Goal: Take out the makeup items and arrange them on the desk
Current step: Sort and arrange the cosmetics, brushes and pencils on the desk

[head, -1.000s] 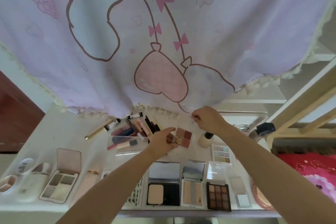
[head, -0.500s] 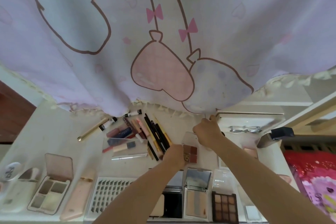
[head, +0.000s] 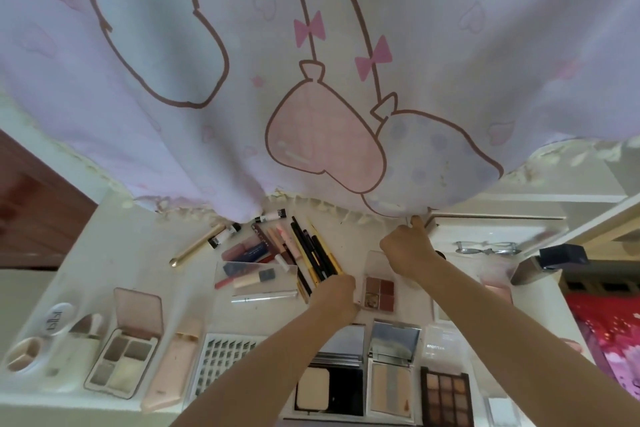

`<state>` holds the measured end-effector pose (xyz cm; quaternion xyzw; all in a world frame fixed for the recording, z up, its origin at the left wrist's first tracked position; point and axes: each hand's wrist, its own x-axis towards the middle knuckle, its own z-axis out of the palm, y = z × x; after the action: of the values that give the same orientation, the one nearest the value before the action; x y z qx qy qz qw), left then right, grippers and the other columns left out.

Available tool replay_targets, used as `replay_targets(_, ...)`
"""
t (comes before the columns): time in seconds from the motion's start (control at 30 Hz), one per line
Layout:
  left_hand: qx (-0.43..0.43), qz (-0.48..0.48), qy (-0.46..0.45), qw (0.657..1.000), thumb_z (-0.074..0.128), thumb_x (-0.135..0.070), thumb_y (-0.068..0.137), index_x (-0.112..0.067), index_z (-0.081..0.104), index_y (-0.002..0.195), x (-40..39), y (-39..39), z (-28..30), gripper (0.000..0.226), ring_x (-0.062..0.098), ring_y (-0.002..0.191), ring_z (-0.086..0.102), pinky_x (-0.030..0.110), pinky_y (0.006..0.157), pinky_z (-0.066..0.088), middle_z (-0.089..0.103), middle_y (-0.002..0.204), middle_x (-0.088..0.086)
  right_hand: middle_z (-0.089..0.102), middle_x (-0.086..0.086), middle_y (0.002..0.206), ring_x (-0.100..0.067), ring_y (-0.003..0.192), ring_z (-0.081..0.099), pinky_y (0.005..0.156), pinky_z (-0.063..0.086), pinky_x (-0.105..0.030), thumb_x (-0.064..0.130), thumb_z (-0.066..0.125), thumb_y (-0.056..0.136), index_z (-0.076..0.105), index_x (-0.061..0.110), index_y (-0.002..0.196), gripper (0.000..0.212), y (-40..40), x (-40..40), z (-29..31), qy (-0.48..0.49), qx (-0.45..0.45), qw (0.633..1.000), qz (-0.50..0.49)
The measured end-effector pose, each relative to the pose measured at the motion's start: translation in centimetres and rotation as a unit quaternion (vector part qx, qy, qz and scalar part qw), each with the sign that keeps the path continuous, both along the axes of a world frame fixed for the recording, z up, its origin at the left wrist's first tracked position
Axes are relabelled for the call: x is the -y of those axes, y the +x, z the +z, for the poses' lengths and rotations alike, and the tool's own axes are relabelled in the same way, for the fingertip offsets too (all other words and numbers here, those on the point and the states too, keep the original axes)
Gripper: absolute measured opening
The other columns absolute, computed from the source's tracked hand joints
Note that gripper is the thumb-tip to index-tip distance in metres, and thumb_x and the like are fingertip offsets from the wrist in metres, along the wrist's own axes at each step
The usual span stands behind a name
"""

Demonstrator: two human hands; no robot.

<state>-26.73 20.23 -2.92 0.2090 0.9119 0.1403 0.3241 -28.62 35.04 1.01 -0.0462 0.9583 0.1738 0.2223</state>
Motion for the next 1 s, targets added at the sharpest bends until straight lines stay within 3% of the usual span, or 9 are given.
replay_targets(0.07, -0.025, 0.020, -0.003, 0.999, 0.049, -0.022, 0.090, -0.011, 0.049, 0.123, 1.4, -0.1, 0.4, 0.035, 0.025, 0.110, 0.055, 0.033, 0.087, 0.046, 0.057, 0.121, 0.008, 0.039, 0.003, 0.063, -0.022, 0.100, 0.053, 0.107, 0.018, -0.044, -0.005, 0.041, 0.081, 0.060, 0.016, 0.094, 0.031, -0.3, 0.1, 0.1, -0.008, 0.004, 1.000, 0.005)
replay_targets(0.13, -0.050, 0.055, -0.013, 0.997, 0.047, -0.023, 0.090, -0.013, 0.054, 0.116, 3.1, -0.3, 0.8, 0.029, 0.025, 0.105, 0.058, 0.032, 0.084, 0.048, 0.060, 0.115, 0.008, 0.058, 0.001, 0.084, -0.022, 0.101, 0.055, 0.102, 0.024, -0.040, -0.005, 0.040, 0.081, 0.060, 0.013, 0.101, 0.033, -0.4, 0.1, -0.1, -0.017, 0.004, 1.000, 0.013)
replay_targets(0.23, -0.104, 0.084, -0.019, 0.991, 0.044, -0.022, 0.091, -0.012, 0.056, 0.110, 6.0, -0.4, 1.2, 0.025, 0.023, 0.103, 0.058, 0.029, 0.081, 0.047, 0.059, 0.113, 0.007, 0.062, -0.004, 0.107, -0.022, 0.102, 0.055, 0.096, 0.031, -0.036, -0.004, 0.041, 0.081, 0.059, 0.013, 0.104, 0.034, -0.4, 0.1, -0.4, -0.031, 0.003, 0.999, 0.016)
replay_targets(0.33, -0.159, 0.108, -0.024, 0.981, 0.044, -0.020, 0.092, -0.014, 0.056, 0.115, 8.6, -0.3, 1.2, 0.027, 0.018, 0.113, 0.052, 0.028, 0.091, 0.044, 0.056, 0.123, 0.004, 0.060, -0.006, 0.106, -0.024, 0.101, 0.054, 0.083, 0.036, -0.032, 0.000, 0.042, 0.082, 0.057, 0.012, 0.106, 0.030, -0.2, 0.7, -0.4, -0.075, -0.024, 0.997, 0.018)
replay_targets(0.43, -0.193, 0.125, -0.030, 0.973, 0.045, -0.018, 0.091, -0.016, 0.056, 0.118, 10.1, -0.1, 1.2, 0.030, 0.017, 0.119, 0.048, 0.027, 0.094, 0.042, 0.053, 0.130, 0.001, 0.060, -0.009, 0.099, -0.023, 0.090, 0.054, 0.068, 0.036, -0.028, 0.004, 0.040, 0.086, 0.058, 0.007, 0.099, 0.023, 0.1, 2.5, -0.6, -0.192, -0.060, 0.980, 0.011)
replay_targets(0.57, -0.202, 0.135, -0.041, 0.969, 0.043, -0.019, 0.092, -0.018, 0.053, 0.123, 10.9, -0.2, 0.9, 0.033, 0.017, 0.122, 0.045, 0.026, 0.094, 0.043, 0.051, 0.132, 0.000, 0.060, -0.008, 0.092, -0.021, 0.082, 0.055, 0.068, 0.041, -0.025, 0.012, 0.041, 0.090, 0.061, 0.007, 0.098, 0.021, 0.5, 5.5, -1.9, -0.307, -0.018, 0.949, -0.068)
replay_targets(0.67, -0.191, 0.114, -0.041, 0.974, 0.042, -0.020, 0.092, -0.021, 0.050, 0.126, 11.5, -0.6, 0.3, 0.035, 0.017, 0.124, 0.043, 0.025, 0.096, 0.042, 0.049, 0.133, -0.001, 0.061, -0.010, 0.105, -0.023, 0.095, 0.058, 0.078, 0.044, -0.027, 0.008, 0.041, 0.091, 0.059, 0.007, 0.104, 0.022, 0.9, 7.0, -3.6, -0.307, 0.005, 0.945, -0.110)
replay_targets(0.8, -0.174, 0.061, -0.012, 0.983, 0.040, -0.022, 0.093, -0.022, 0.048, 0.128, 12.6, -2.8, 0.0, 0.036, 0.015, 0.123, 0.043, 0.025, 0.100, 0.037, 0.048, 0.132, -0.002, 0.059, -0.010, 0.108, -0.023, 0.097, 0.059, 0.073, 0.042, -0.025, 0.007, 0.042, 0.090, 0.056, 0.007, 0.107, 0.022, 1.0, 8.1, -4.8, -0.283, 0.010, 0.946, -0.160)
replay_targets(1.0, -0.158, -0.042, 0.024, 0.986, 0.039, -0.022, 0.093, -0.017, 0.059, 0.112, 14.4, -6.5, 0.1, 0.028, 0.019, 0.116, 0.045, 0.029, 0.098, 0.036, 0.054, 0.121, 0.002, 0.061, -0.010, 0.108, -0.024, 0.099, 0.060, 0.078, 0.049, -0.030, 0.014, 0.045, 0.090, 0.052, 0.007, 0.110, 0.022, 1.0, 10.4, -4.4, -0.227, -0.024, 0.942, -0.247)
